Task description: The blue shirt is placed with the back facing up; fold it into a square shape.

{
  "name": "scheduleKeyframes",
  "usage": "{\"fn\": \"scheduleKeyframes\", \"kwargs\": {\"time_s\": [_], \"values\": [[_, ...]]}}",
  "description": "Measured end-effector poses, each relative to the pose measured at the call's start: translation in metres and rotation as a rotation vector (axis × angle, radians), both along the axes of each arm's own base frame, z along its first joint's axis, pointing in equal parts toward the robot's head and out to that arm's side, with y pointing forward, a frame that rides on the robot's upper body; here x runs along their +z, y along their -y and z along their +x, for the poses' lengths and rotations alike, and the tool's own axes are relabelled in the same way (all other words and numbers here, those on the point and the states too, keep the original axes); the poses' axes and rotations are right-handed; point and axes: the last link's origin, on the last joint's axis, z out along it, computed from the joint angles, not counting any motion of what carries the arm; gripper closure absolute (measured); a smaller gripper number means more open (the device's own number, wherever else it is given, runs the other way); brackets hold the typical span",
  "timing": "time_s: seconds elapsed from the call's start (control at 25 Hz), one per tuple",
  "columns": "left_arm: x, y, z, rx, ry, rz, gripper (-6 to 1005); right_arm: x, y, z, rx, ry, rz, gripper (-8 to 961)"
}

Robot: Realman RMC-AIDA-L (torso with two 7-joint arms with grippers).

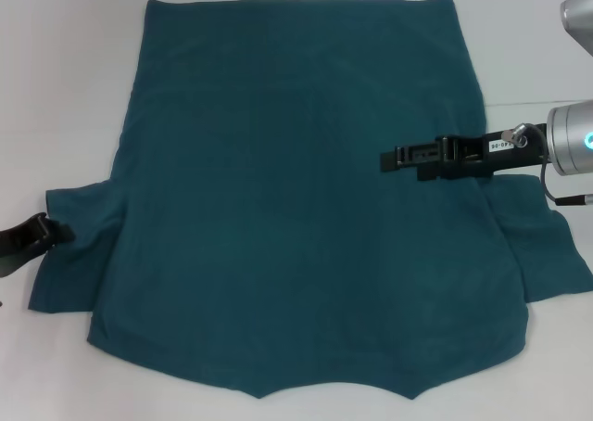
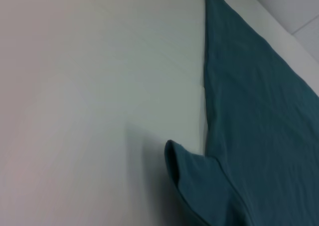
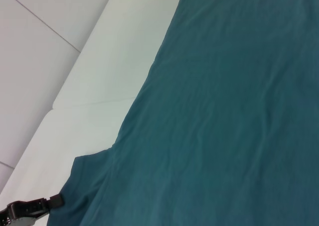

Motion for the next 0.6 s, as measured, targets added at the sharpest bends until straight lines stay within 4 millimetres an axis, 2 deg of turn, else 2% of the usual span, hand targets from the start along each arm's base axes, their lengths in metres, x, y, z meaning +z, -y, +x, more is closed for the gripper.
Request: {"fn": "scheduleKeyframes", "kwargs": {"time_s": [0.08, 0.6], "values": [[0.001, -0.001, 0.001, -0.011, -0.024, -0.011, 999, 0.000, 0.000, 0.000, -0.001, 0.000, -0.001, 84], [0.026, -0.016, 0.011, -0.131, -0.265, -0.028, 981, -0.002, 0.002, 0.003, -0.011, -0.004, -0.009, 89]]}}
